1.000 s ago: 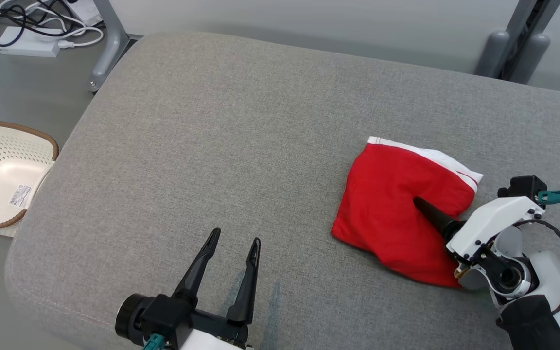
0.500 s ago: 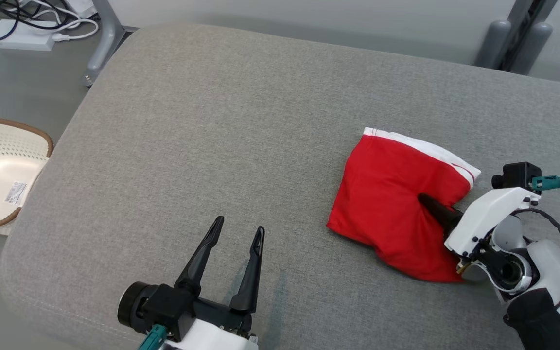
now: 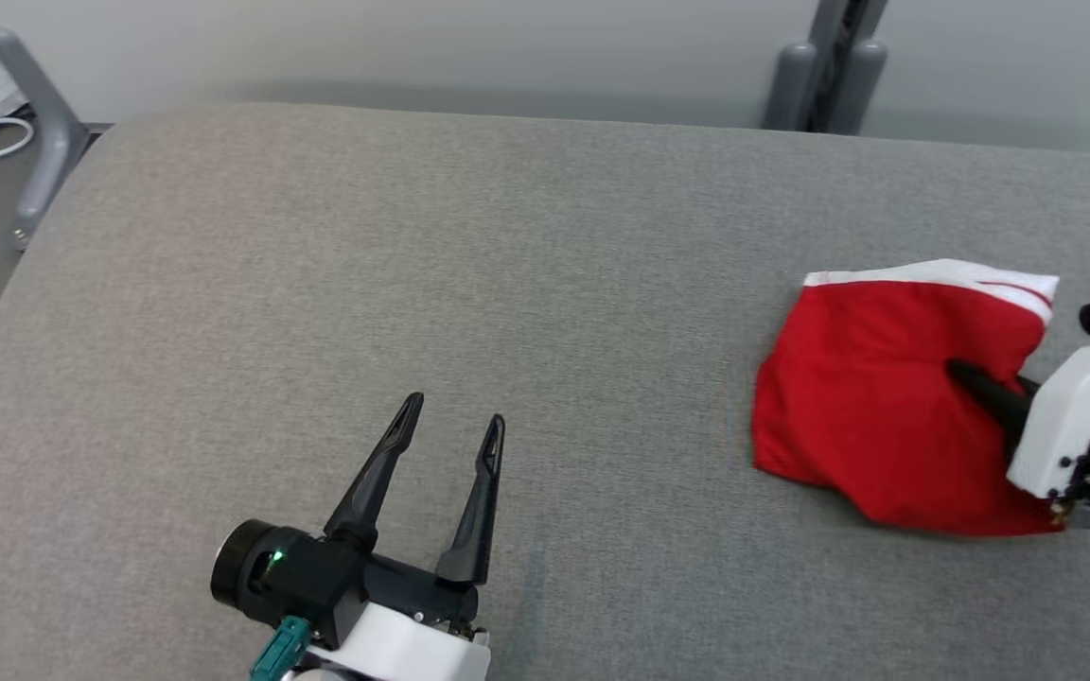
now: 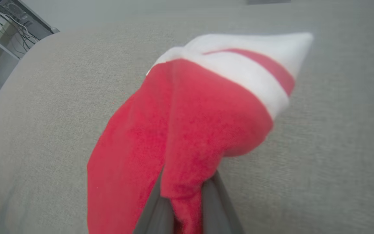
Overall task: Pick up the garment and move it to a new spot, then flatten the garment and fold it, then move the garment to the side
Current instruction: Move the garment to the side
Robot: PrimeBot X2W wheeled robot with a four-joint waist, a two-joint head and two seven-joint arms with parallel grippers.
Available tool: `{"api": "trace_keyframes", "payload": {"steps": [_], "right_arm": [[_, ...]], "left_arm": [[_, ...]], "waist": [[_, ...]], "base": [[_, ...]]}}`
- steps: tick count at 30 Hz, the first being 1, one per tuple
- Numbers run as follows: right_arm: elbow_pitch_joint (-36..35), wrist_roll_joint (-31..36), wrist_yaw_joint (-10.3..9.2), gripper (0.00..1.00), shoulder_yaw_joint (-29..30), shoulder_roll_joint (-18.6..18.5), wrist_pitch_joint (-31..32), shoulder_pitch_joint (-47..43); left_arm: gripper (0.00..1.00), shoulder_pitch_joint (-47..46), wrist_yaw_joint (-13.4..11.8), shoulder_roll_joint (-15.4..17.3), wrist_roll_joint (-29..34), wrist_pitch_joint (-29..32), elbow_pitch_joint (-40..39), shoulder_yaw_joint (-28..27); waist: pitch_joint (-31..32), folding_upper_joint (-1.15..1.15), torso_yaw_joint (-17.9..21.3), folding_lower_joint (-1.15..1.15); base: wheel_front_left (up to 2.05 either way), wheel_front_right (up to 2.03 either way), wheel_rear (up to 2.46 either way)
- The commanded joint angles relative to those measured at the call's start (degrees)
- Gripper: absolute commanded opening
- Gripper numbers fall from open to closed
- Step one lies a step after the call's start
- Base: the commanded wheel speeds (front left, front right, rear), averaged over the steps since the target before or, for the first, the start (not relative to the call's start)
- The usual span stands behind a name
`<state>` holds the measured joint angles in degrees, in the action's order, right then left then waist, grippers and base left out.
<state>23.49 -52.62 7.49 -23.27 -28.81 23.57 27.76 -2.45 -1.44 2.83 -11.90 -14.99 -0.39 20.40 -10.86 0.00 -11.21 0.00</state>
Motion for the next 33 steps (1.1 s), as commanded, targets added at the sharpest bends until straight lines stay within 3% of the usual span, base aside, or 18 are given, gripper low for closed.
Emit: {"api": "trace_keyframes", "payload": {"steps": [1,8,18,25,33], "right_arm": [[-1.55,0.32,0.01,0.0,0.53,-2.86,1.11,0.46],[-5.85,-0.03,0.01,0.0,4.71,-10.58,4.32,1.22],[-10.53,3.51,0.01,0.0,18.54,-19.81,6.8,0.01],[-12.72,7.31,0.0,0.0,29.14,-21.75,8.02,-4.95],[-13.38,17.13,0.0,0.0,39.01,-22.2,8.83,-10.27]], "left_arm": [[1.0,-1.53,0.69,0.19,0.87,-0.21,-0.48,0.13],[1.0,-4.12,2.12,0.21,1.21,-0.21,-1.1,2.61],[1.0,-9.03,3.84,0.22,1.7,-0.21,-1.49,6.4],[1.0,-12.02,4.73,0.18,2.06,-0.21,-2.3,9.3],[1.0,-15.25,4.2,0.19,0.22,-0.21,-2.27,10.72]], "waist": [[-1.02,0.0,3.48,0.0],[-4.73,0.0,8.16,0.0],[-12.15,0.0,12.09,0.0],[-17.04,0.0,11.16,0.0],[-21.85,0.0,7.97,0.0]], "base": [[0.0,0.0,0.0],[0.0,0.0,0.0],[0.0,0.0,0.0],[0.0,0.0,0.0],[0.0,0.0,0.0]]}}
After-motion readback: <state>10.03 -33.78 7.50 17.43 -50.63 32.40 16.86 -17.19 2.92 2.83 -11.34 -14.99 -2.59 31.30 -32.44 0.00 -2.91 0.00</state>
